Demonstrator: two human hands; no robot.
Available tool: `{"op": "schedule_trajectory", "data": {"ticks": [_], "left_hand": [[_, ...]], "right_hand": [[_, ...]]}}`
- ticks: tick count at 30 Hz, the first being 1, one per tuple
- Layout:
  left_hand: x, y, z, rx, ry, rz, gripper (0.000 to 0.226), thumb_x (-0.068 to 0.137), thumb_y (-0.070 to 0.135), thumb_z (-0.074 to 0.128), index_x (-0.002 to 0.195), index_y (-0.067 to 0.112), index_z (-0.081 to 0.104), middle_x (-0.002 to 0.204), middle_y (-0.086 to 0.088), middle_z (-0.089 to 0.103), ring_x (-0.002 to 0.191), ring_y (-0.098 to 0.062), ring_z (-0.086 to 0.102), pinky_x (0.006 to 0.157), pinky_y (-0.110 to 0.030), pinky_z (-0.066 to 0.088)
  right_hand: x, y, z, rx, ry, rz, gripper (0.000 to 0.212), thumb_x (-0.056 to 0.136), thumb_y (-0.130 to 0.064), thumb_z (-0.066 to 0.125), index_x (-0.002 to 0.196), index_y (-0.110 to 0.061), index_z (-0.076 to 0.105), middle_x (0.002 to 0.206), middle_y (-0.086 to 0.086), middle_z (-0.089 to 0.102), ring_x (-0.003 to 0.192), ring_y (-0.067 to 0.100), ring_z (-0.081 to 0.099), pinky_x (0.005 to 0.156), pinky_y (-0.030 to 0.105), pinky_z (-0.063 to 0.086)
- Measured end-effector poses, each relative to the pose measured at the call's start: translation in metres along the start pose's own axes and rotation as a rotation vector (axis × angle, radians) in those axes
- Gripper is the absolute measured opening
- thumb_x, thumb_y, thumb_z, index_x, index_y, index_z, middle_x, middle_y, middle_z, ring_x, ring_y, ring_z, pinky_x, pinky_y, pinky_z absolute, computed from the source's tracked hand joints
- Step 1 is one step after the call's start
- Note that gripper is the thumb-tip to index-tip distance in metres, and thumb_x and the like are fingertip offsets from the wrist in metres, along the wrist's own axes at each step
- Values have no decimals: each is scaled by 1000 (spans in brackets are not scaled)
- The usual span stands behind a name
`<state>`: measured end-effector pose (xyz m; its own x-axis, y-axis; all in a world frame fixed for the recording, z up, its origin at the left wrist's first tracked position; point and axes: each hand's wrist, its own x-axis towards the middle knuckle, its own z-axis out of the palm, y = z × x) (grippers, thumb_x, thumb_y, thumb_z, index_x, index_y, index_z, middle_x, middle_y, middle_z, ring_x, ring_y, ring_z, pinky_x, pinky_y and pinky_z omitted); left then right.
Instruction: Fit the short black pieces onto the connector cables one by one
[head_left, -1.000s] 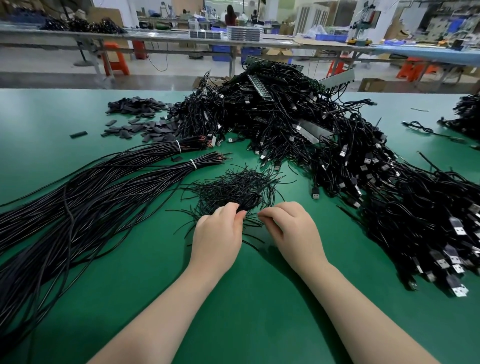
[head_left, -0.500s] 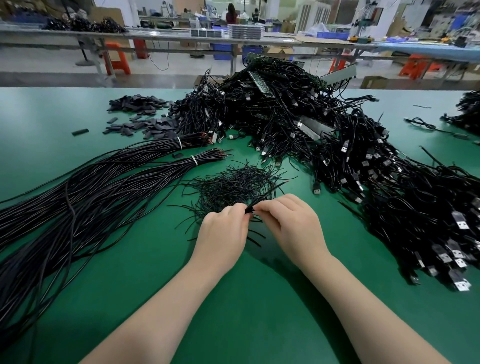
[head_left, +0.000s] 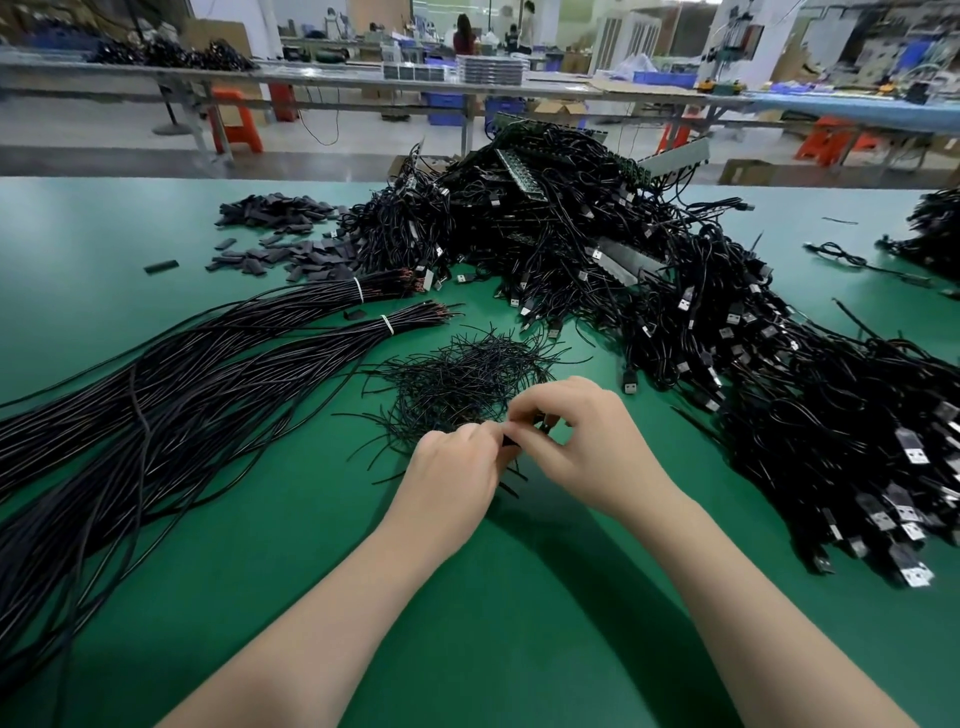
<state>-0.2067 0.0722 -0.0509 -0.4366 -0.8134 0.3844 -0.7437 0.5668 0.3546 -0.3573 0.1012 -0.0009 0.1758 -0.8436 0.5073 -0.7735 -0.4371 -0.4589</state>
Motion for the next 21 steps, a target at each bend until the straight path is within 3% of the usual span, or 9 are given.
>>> {"op": "schedule_trajectory", "data": {"ticks": [3, 8, 11, 14, 18, 21], "left_hand": [[-1, 0, -1, -6, 21, 40, 25, 103, 20, 41, 116, 15, 63, 92, -2, 67, 77, -24, 56, 73, -34, 37], [-3, 6, -6, 73, 120, 205, 5, 82, 5, 63, 79, 8, 64, 60, -4, 53, 49, -28, 48, 54, -31, 32], [-6, 11, -6, 73, 132, 393, 20, 86, 16, 44, 72, 11, 57, 64, -2, 51, 55, -24, 48, 60, -35, 40], [-10, 14, -4, -3, 151, 434, 26, 92, 22, 40, 76, 11, 57, 68, 0, 51, 61, -22, 46, 68, -36, 34], [-9, 13, -2, -347, 182, 239, 33, 98, 26, 36, 89, 12, 64, 76, 11, 54, 69, -9, 43, 71, -31, 36], [-7, 8, -4, -614, 264, 12, 27, 102, 31, 37, 90, 21, 60, 79, 11, 59, 73, -8, 53, 68, -23, 43]], "right_hand": [[0, -2, -2, 104, -13, 77, 8, 84, -15, 70, 77, -17, 68, 71, -19, 63, 76, 5, 53, 71, 8, 34], [6, -2, -18, 57, -209, 83, 11, 87, -22, 66, 76, -20, 66, 70, -17, 61, 66, 9, 53, 62, 21, 41], [7, 15, -39, 356, -406, 243, 15, 87, -20, 71, 73, -19, 64, 64, -15, 58, 56, 2, 47, 55, 13, 37], [-6, 32, -38, 849, -517, 455, 12, 83, -22, 73, 78, -14, 65, 70, -1, 61, 63, 11, 49, 58, 18, 41], [-16, 33, 0, 1314, -404, 610, 26, 69, -22, 79, 81, -15, 56, 66, 2, 50, 62, 16, 45, 54, 23, 35], [-12, 18, 26, 1191, -146, 537, 12, 79, -22, 69, 76, -22, 58, 66, -3, 56, 62, 11, 47, 57, 22, 37]]}}
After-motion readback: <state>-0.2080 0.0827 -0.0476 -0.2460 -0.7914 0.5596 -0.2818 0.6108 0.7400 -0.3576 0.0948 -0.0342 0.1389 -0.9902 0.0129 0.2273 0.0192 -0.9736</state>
